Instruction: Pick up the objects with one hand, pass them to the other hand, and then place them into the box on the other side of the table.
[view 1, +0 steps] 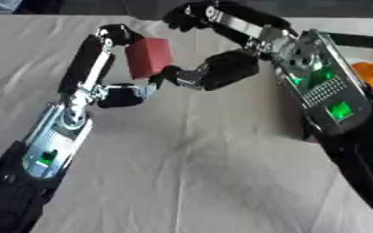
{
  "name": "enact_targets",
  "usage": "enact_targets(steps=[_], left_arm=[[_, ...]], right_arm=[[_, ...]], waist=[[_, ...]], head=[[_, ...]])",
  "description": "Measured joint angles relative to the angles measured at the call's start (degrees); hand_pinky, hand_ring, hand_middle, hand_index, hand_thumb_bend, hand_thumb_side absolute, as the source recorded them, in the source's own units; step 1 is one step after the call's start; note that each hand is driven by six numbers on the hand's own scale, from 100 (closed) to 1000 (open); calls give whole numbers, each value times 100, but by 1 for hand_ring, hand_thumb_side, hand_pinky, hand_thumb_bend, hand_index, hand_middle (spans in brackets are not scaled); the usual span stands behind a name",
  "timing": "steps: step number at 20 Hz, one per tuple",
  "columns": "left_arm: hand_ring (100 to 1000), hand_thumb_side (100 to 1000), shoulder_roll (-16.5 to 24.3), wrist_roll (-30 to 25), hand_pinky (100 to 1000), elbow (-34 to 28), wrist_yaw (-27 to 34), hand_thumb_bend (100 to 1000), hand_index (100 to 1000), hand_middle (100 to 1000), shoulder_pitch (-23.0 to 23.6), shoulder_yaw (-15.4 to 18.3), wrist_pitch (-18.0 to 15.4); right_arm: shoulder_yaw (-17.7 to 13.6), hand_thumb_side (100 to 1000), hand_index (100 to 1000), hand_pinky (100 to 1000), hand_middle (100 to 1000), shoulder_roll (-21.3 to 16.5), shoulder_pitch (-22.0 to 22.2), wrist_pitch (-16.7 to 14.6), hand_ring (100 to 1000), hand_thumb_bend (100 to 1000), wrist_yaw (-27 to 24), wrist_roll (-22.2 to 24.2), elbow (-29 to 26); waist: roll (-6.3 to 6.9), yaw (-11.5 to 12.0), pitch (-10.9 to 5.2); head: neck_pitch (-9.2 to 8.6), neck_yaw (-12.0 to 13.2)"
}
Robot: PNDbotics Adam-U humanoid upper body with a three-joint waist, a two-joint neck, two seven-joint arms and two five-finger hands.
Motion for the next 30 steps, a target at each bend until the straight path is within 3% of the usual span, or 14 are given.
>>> enact_targets(steps=[5, 19, 30], left_arm=[[659, 100, -3, -109, 747, -133, 16, 102, 506, 527, 2, -36, 1], [648, 100, -54, -244, 730, -243, 35, 100, 501, 517, 3, -74, -7], [646, 100, -54, -245, 726, -260, 12, 102, 498, 512, 6, -72, -31]], right_arm=[[38, 357, 883, 949, 826, 94, 2, -131, 883, 371, 340, -29, 18], [112, 363, 879, 947, 824, 233, 7, -284, 883, 365, 683, 15, 124], [120, 305, 889, 949, 829, 246, -3, -474, 886, 340, 875, 270, 232]], waist=[[0, 8, 0], [0, 28, 0], [0, 38, 0]], head=[[0, 0], [47, -46], [50, -51]])
